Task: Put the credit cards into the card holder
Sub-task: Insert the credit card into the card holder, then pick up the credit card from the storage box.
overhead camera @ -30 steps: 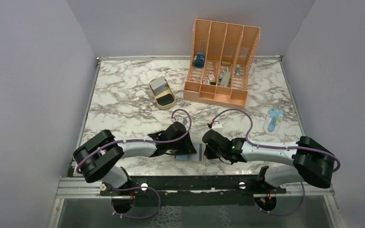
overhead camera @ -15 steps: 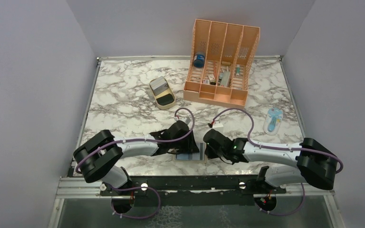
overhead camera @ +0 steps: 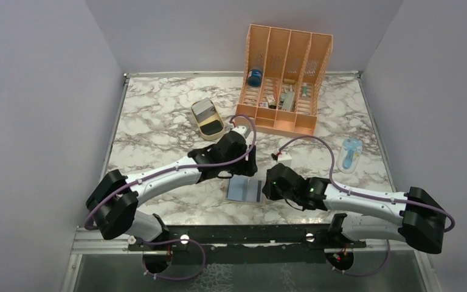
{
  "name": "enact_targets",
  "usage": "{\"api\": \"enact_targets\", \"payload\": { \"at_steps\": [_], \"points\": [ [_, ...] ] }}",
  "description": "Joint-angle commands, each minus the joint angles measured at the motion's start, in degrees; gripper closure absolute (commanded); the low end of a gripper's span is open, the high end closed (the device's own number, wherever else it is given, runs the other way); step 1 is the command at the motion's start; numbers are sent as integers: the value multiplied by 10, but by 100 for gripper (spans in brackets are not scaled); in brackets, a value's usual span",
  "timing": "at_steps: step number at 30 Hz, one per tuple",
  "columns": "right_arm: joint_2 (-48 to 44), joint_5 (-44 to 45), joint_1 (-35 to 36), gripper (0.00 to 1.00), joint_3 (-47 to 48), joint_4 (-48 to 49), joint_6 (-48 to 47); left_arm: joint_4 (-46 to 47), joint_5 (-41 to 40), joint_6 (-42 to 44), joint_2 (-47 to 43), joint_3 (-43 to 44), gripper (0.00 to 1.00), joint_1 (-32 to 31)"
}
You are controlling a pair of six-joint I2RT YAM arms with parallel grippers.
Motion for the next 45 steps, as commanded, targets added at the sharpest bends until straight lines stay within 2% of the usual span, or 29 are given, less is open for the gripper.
{"api": "enact_targets", "payload": {
  "at_steps": [1, 5, 10, 13, 19, 25, 35, 38, 45],
  "points": [
    [-27, 36, 2, 81, 17, -45, 5, -71, -30, 82, -23, 28, 31, 37],
    [-60, 42, 2, 73, 29, -64, 1, -89, -12, 159, -27, 57, 34, 96],
    [-98, 31, 2, 61, 22, -50, -11, -104, -62, 307, -2, 97, 36, 155],
    [-111, 26, 2, 56, 19, -43, -14, -106, -32, 372, 30, 125, 36, 195],
    [-114, 12, 2, 55, 22, -35, -25, -122, -27, 485, 96, 214, 36, 237],
    [-104, 5, 2, 55, 31, -38, -30, -128, -111, 579, 167, 303, 35, 253],
    [-71, 7, 2, 55, 63, -39, -36, -111, -117, 645, 297, 404, 40, 297],
    [-62, 7, 2, 55, 75, -44, -37, -97, -137, 656, 330, 414, 40, 300],
    [-60, 16, 2, 55, 80, -48, -43, -96, -124, 668, 363, 427, 40, 302]
  ]
}}
